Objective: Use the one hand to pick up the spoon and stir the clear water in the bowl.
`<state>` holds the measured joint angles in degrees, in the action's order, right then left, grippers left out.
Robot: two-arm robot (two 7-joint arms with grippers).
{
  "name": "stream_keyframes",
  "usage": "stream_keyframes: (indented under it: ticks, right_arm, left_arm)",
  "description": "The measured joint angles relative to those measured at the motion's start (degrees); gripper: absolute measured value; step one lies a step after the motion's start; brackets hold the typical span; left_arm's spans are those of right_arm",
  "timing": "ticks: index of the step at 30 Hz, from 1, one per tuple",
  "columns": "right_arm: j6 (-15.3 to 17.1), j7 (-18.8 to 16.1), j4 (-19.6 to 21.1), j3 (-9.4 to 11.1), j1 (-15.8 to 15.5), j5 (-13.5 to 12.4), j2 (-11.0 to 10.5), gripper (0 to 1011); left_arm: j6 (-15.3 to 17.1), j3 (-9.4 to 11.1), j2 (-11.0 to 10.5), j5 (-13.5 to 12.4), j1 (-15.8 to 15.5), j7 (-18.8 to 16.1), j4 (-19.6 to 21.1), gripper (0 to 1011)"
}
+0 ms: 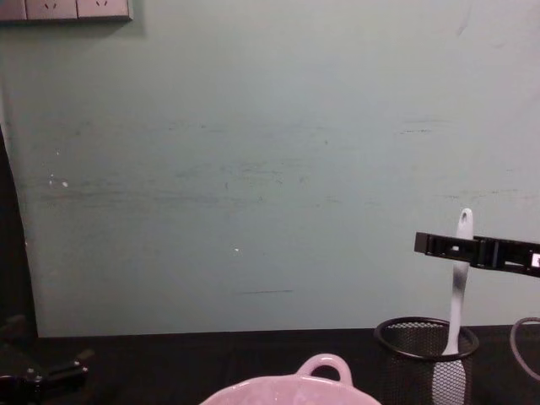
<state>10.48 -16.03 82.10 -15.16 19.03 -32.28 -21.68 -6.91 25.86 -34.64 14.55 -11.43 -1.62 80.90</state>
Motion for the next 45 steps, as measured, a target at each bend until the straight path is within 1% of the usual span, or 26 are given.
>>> stream_keyframes:
  ticks: [2, 3, 5, 6, 7, 10, 11, 13, 14, 16, 17, 19, 20, 21, 23, 24, 25, 26, 28, 29, 32, 42, 45]
  right_arm:
    - [0.00, 0.00, 0.00, 0.01, -0.01, -0.01, 0.00, 980]
    - [0.00, 0.00, 0.00, 0.01, -0.01, -0.02, -0.01, 947]
    - [0.00, 0.00, 0.00, 0.02, -0.02, -0.03, -0.01, 914]
    - [0.00, 0.01, 0.00, 0.02, -0.03, -0.04, -0.02, 867]
    - [0.00, 0.01, 0.00, 0.02, -0.03, -0.04, -0.02, 867]
    - [0.00, 0.02, 0.01, 0.03, -0.05, -0.04, -0.03, 797]
    - [0.00, 0.03, 0.01, 0.03, -0.05, -0.05, -0.04, 742]
    - [0.00, 0.04, 0.02, 0.03, -0.06, -0.06, -0.04, 707]
    - [0.00, 0.05, 0.02, 0.03, -0.06, -0.06, -0.05, 651]
    - [0.00, 0.06, 0.03, 0.03, -0.07, -0.07, -0.05, 595]
    - [0.00, 0.06, 0.04, 0.03, -0.08, -0.08, -0.06, 543]
    - [0.00, 0.06, 0.05, 0.03, -0.09, -0.09, -0.06, 508]
    - [0.00, 0.06, 0.06, 0.03, -0.09, -0.09, -0.06, 460]
    - [0.00, 0.06, 0.06, 0.03, -0.09, -0.09, -0.06, 449]
    - [0.00, 0.06, 0.07, 0.03, -0.09, -0.09, -0.06, 362]
    - [0.00, 0.06, 0.08, 0.03, -0.09, -0.09, -0.06, 339]
    - [0.00, 0.06, 0.08, 0.03, -0.09, -0.09, -0.06, 278]
    - [0.00, 0.06, 0.09, 0.03, -0.10, -0.10, -0.06, 278]
    - [0.00, 0.05, 0.09, 0.03, -0.09, -0.10, -0.06, 221]
    - [0.00, 0.05, 0.09, 0.03, -0.10, -0.10, -0.06, 164]
    - [0.00, 0.04, 0.10, 0.03, -0.10, -0.09, -0.06, 125]
    - [0.00, 0.05, 0.10, 0.03, -0.10, -0.09, -0.06, 125]
    - [-0.58, 0.26, 1.02, 0.31, -0.69, 0.22, -0.24, 125]
  left_arm:
    - [0.00, 0.00, 0.00, 0.00, 0.00, 0.00, 0.00, 1011]
    - [0.00, 0.00, 0.00, 0.00, 0.00, 0.00, 0.00, 1011]
    - [0.00, 0.00, 0.00, 0.00, 0.00, 0.00, 0.00, 1012]
    - [0.00, 0.00, 0.00, 0.00, 0.00, 0.00, 0.00, 1011]
    - [0.00, 0.00, 0.00, 0.00, 0.00, 0.00, 0.00, 1011]
    - [0.00, 0.00, 0.00, 0.00, 0.00, 0.00, 0.00, 1011]
    - [0.00, 0.00, 0.00, 0.00, 0.00, 0.00, 0.00, 1011]
    - [0.00, 0.00, 0.00, 0.00, 0.00, 0.00, 0.00, 1011]
    - [0.00, 0.00, 0.00, 0.00, 0.00, 0.00, 0.00, 1011]
    - [0.00, 0.00, 0.00, 0.00, 0.00, 0.00, 0.00, 1011]
    - [0.00, 0.00, 0.00, 0.00, 0.00, 0.00, 0.00, 1011]
    - [0.00, 0.00, 0.00, 0.00, 0.00, 0.00, 0.00, 1011]
    - [0.00, 0.00, 0.00, 0.00, 0.00, 0.00, 0.00, 1011]
    - [0.00, 0.00, 0.00, 0.00, 0.00, 0.00, 0.00, 1011]
    - [0.00, 0.00, 0.00, 0.00, 0.00, 0.00, 0.00, 1011]
    - [0.00, 0.00, 0.00, 0.00, 0.00, 0.00, 0.00, 1011]
    - [0.00, 0.00, 0.00, 0.00, 0.00, 0.00, 0.00, 1011]
    - [0.00, 0.00, 0.00, 0.00, 0.00, 0.00, 0.00, 1011]
    - [0.00, 0.00, 0.00, 0.00, 0.00, 0.00, 0.00, 1011]
    - [0.00, 0.00, 0.00, 0.00, 0.00, 0.00, 0.00, 1011]
    - [0.00, 0.00, 0.00, 0.00, 0.00, 0.00, 0.00, 1011]
    - [0.00, 0.00, 0.00, 0.00, 0.00, 0.00, 0.00, 1011]
    - [0.00, 0.00, 0.00, 0.00, 0.00, 0.00, 0.00, 1011]
